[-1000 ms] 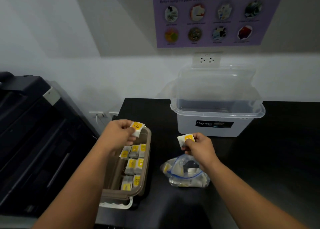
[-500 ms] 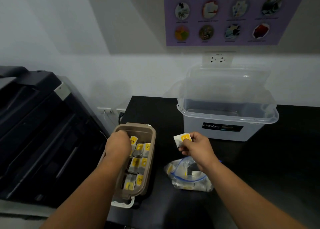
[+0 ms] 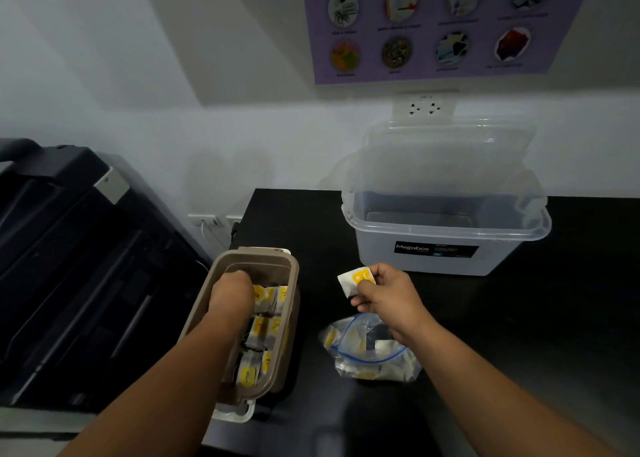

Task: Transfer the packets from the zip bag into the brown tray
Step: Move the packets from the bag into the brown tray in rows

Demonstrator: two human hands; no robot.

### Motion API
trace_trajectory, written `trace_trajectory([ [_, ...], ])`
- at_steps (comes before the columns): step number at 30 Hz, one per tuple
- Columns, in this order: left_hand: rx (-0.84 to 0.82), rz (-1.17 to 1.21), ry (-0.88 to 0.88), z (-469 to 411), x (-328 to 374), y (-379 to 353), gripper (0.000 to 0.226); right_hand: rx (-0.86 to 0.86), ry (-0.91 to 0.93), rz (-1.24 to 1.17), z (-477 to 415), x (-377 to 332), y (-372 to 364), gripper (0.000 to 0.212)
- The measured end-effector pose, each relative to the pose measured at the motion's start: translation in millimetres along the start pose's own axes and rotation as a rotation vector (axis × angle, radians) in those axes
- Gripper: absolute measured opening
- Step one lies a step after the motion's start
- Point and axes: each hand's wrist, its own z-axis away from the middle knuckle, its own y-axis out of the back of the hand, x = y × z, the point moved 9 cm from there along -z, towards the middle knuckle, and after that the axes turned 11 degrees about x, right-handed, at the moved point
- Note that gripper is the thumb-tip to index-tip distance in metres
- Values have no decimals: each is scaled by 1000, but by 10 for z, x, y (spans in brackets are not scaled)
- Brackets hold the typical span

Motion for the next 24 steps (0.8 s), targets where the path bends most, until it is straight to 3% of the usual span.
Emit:
trace_trajectory([
  [8,31,-42,12,-9,37,1,16,-14,-13,2,-5,24,-1,13],
  [13,66,-134,-101,58,84,7,15,-11,-12,-17,18,22,-26,12],
  [24,-76,-110,-222,136,99,-110,21,5,10,-64,101,-54,-84,15],
])
